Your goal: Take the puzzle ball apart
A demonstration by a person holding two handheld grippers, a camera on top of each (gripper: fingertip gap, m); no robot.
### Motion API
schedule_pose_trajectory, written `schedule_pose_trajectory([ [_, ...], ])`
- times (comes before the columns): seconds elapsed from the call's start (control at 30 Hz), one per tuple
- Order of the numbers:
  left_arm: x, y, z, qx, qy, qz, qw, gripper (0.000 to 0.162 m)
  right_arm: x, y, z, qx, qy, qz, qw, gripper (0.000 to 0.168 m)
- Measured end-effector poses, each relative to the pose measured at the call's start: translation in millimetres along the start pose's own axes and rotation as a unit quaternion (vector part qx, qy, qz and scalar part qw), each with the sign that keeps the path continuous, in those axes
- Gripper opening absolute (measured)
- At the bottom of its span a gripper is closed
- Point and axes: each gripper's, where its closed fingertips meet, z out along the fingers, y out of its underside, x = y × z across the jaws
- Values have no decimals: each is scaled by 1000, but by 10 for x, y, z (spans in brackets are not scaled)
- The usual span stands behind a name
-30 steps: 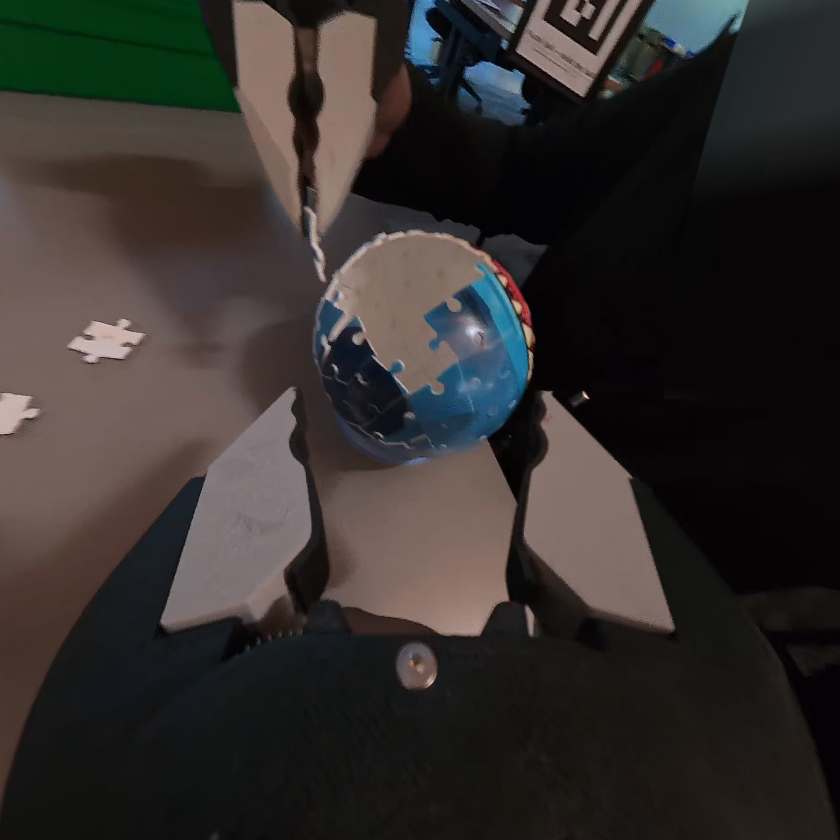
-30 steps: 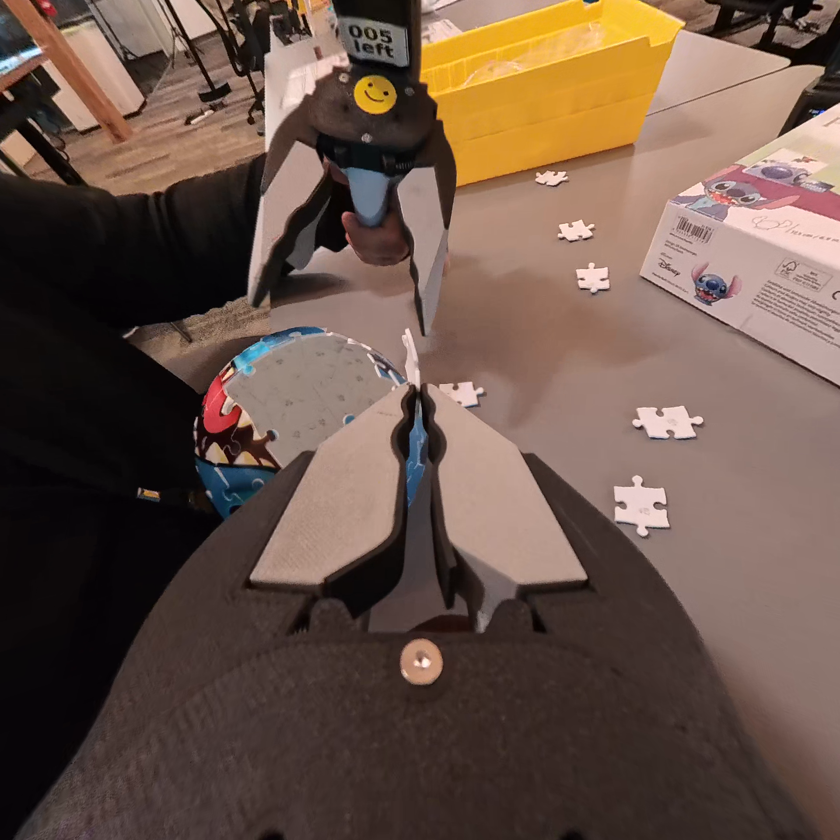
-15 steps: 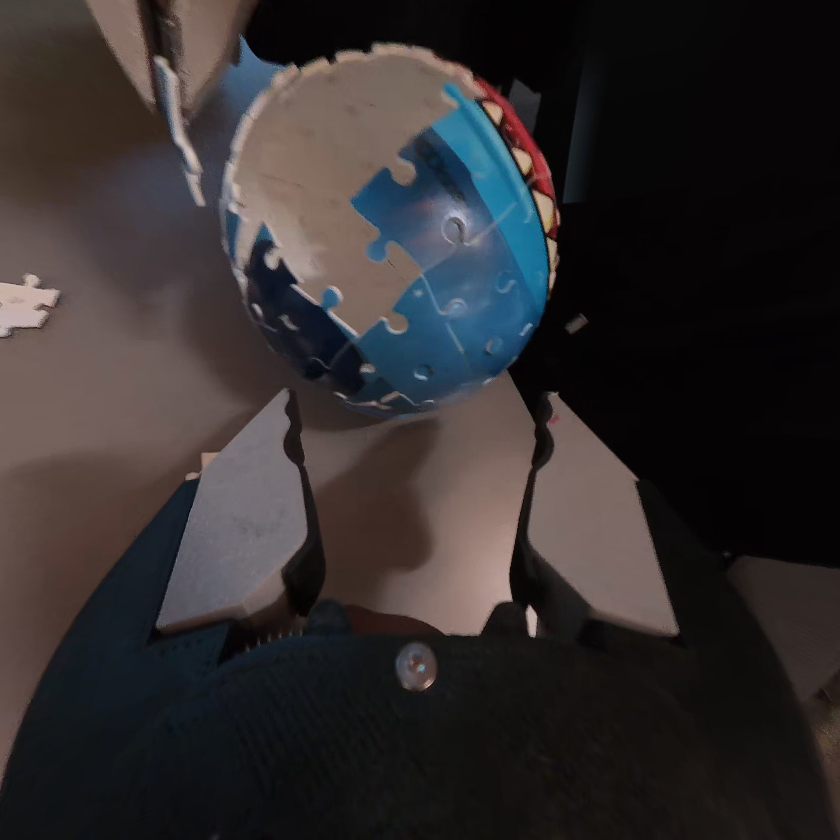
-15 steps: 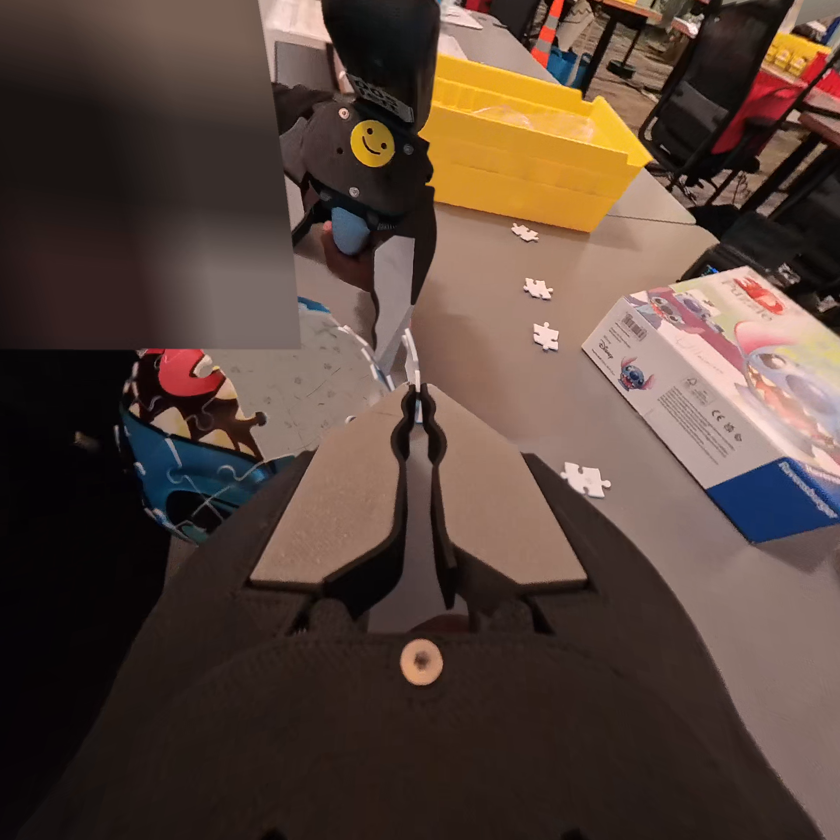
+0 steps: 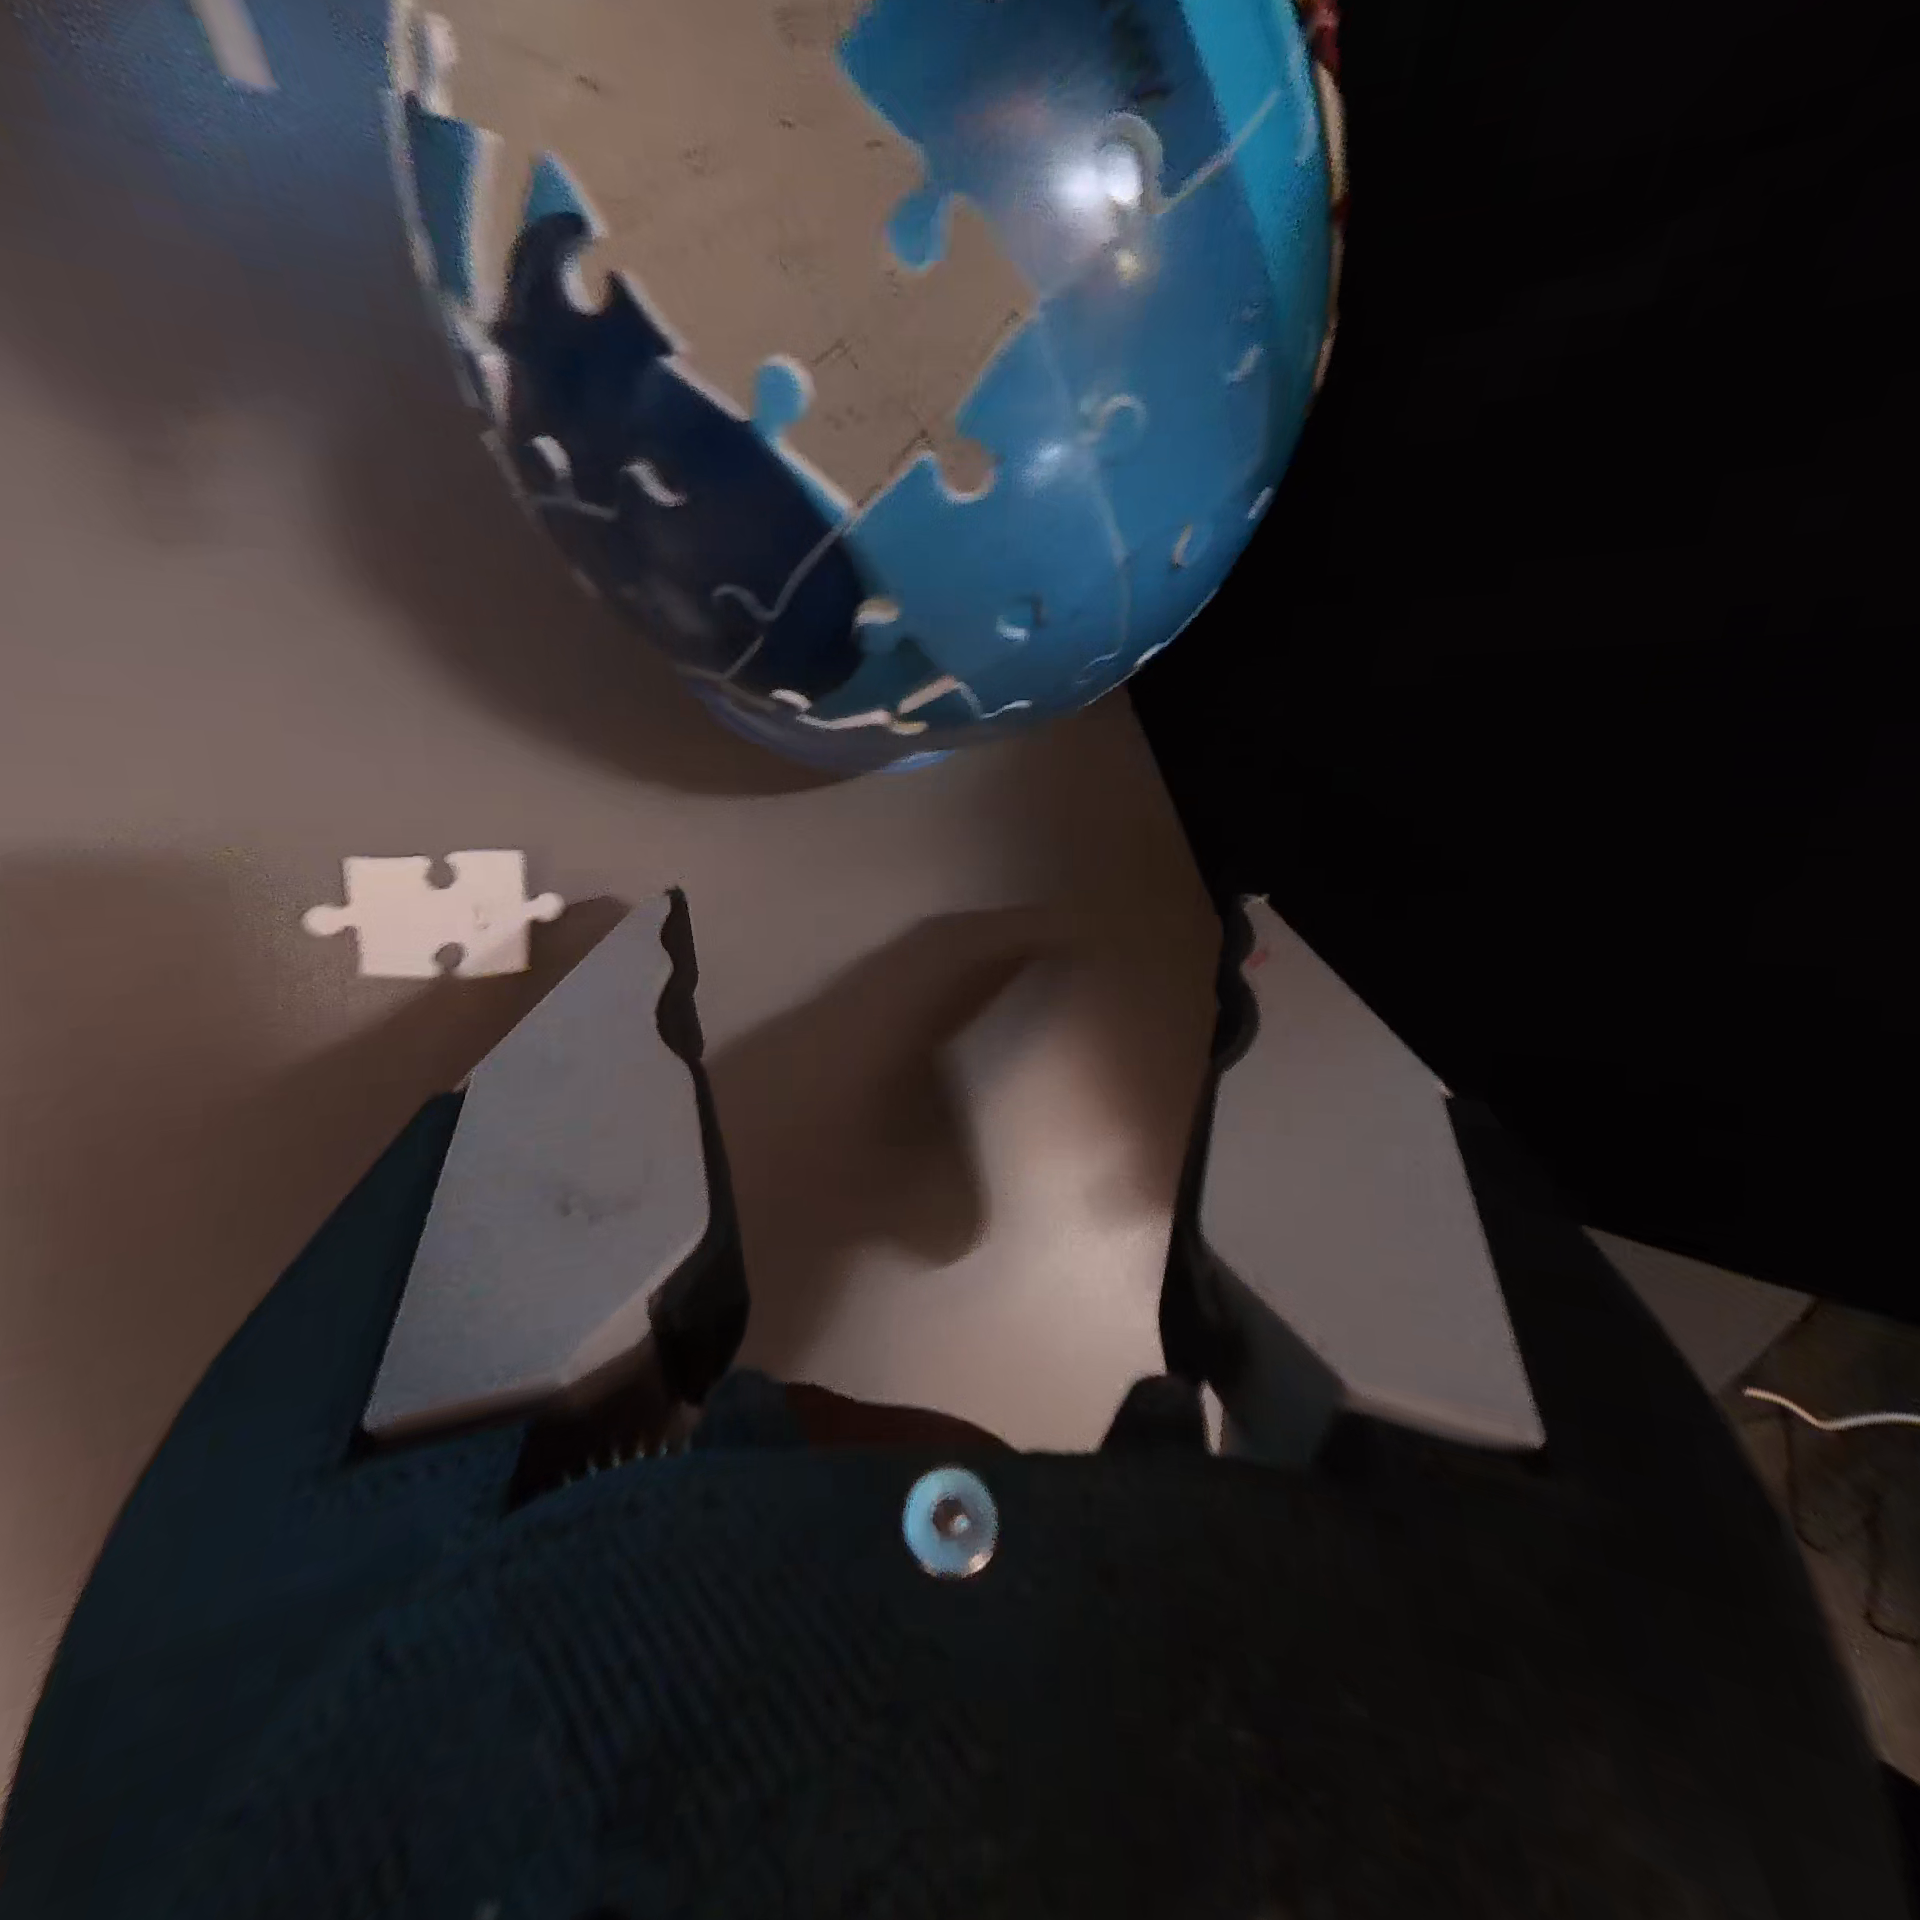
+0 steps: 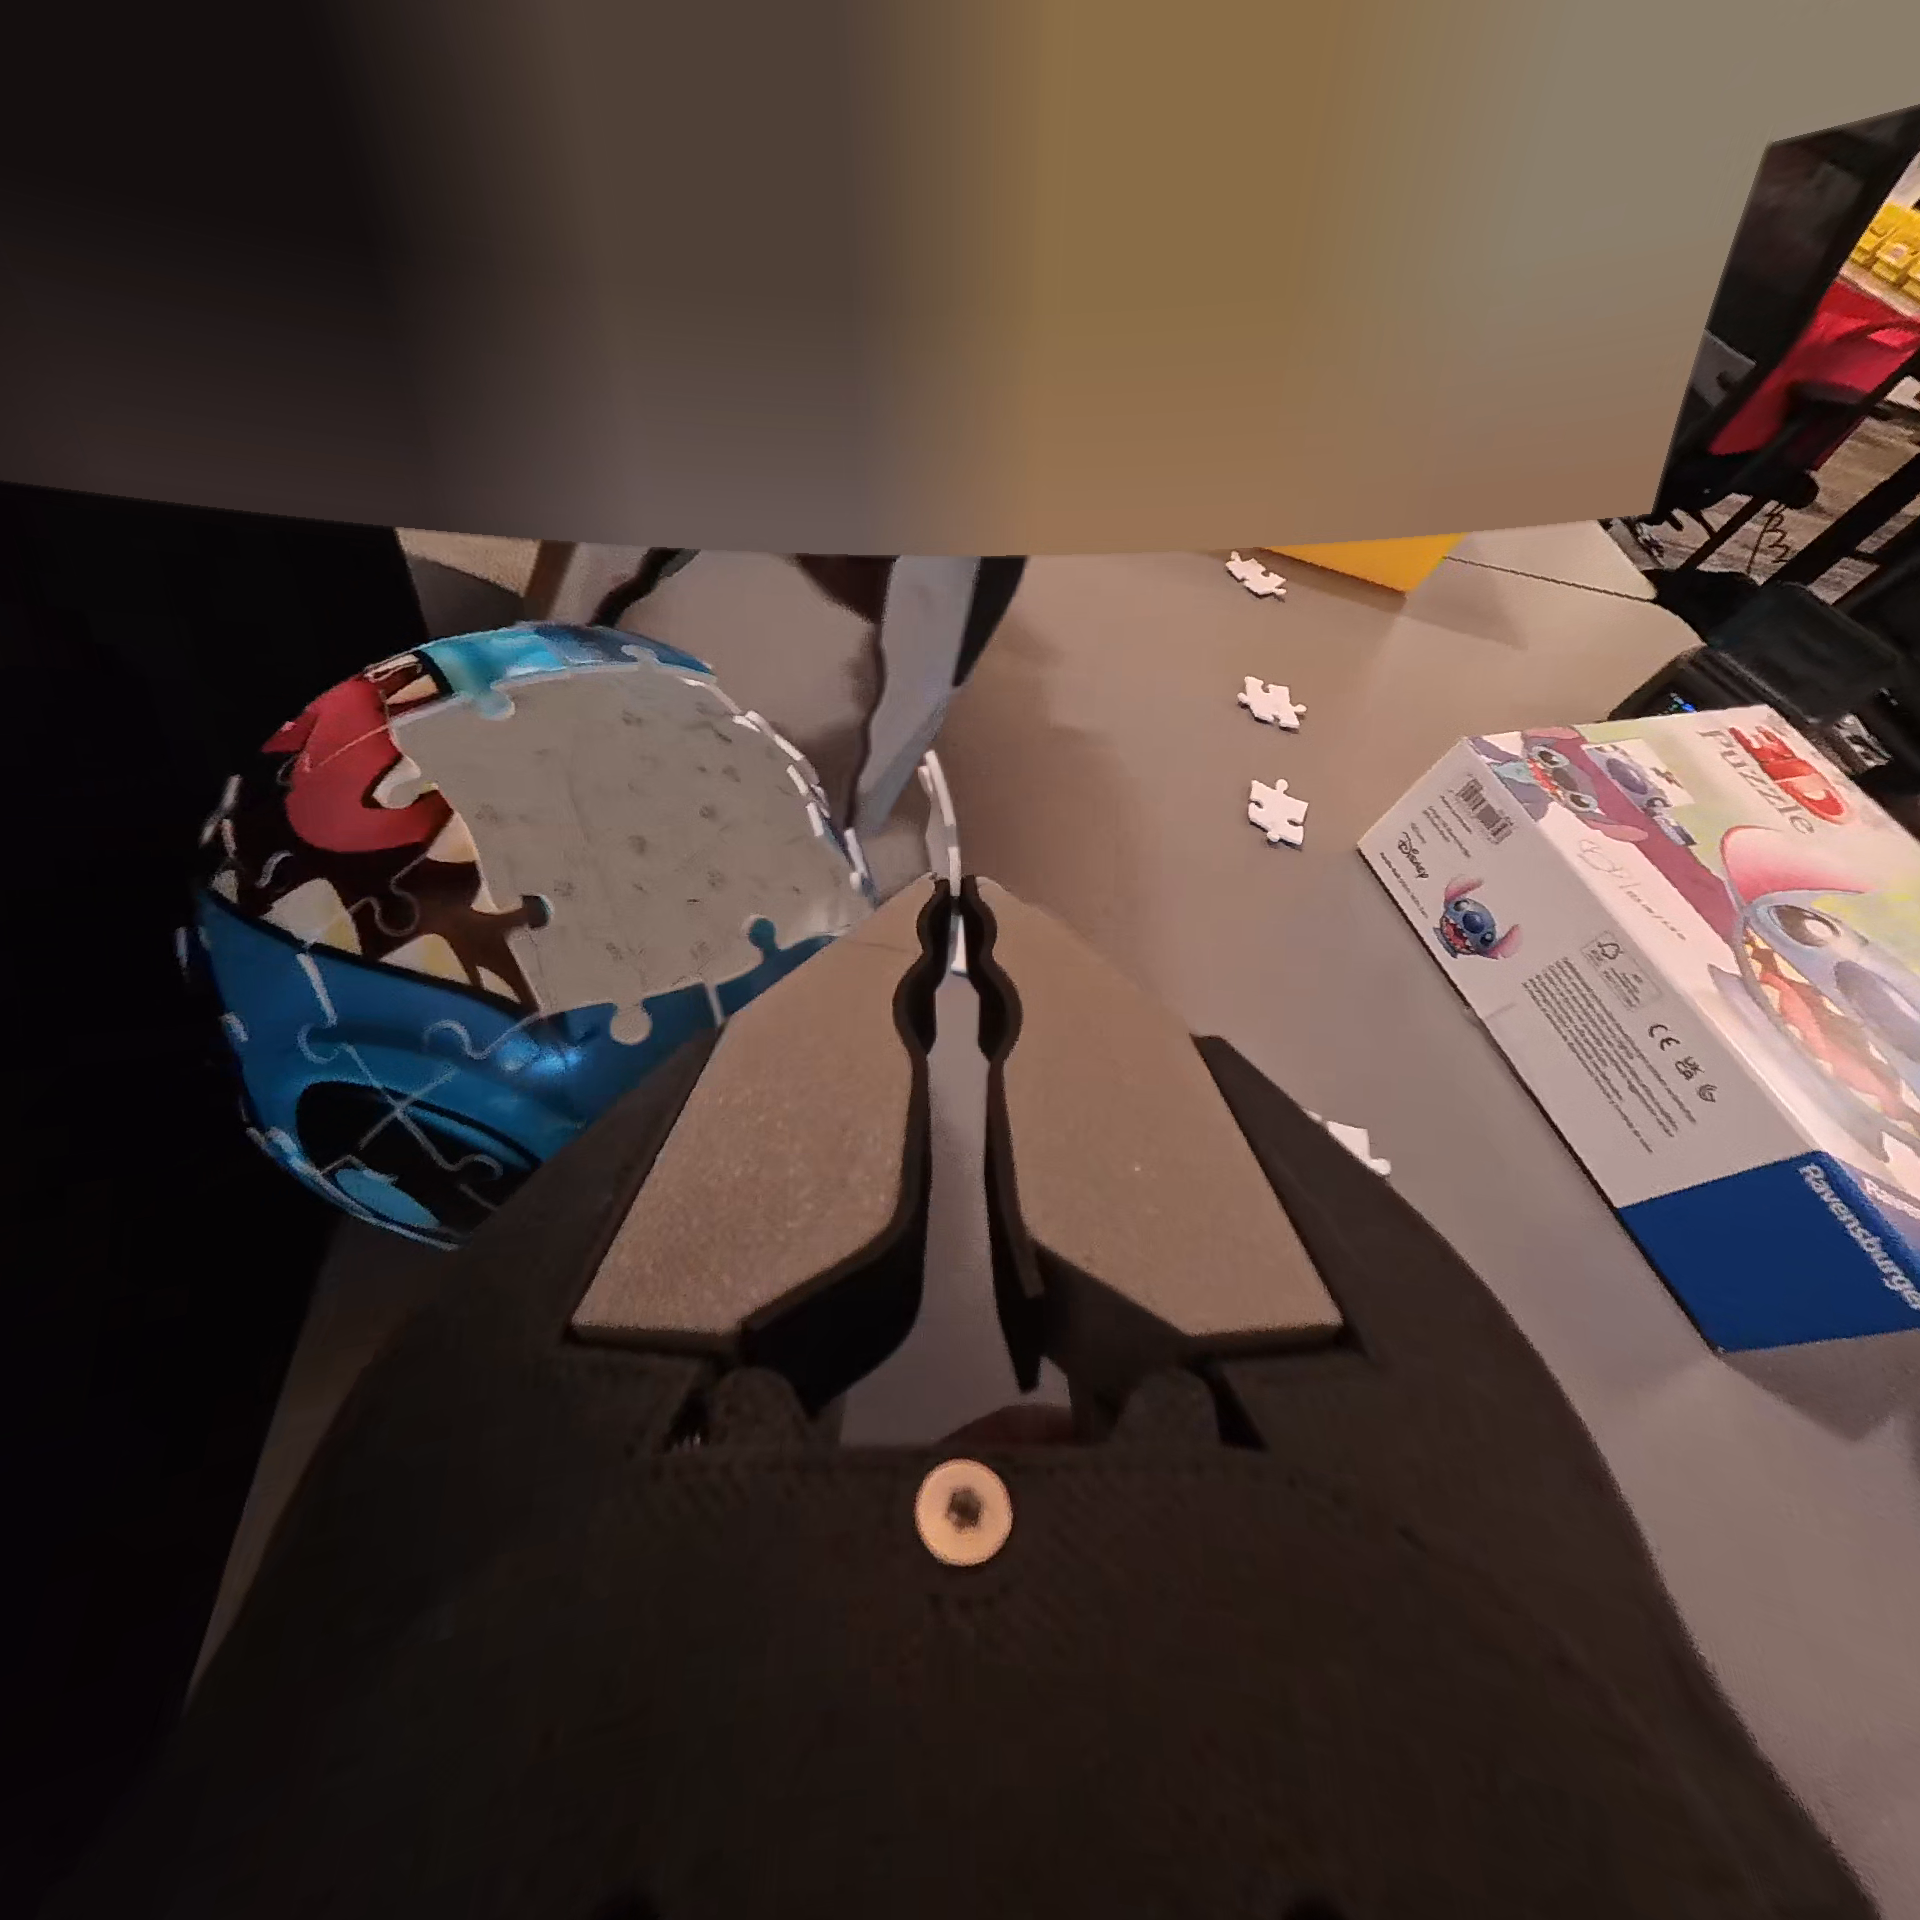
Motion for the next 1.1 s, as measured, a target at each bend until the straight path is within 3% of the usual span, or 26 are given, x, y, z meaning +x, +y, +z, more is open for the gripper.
schedule_pose_trajectory([
  [0.03,-40,-12,-55,4,-1,0,1000,97,-24,0,11,-4,-2,-3,1000,0],
  [0.3,-359,-627,-440,139,-50,51,988,89,-100,-75,28,-28,11,-40,999,0],
  [0.4,-353,-769,-464,168,-29,47,984,89,-110,-73,32,-41,12,-49,998,0],
  [0.7,-302,-854,-371,158,-17,68,985,88,-172,-120,9,-54,24,-67,996,0],
  [1.1,-285,-872,-439,143,4,106,984,84,-253,-94,-8,-81,45,-179,980,0],
])
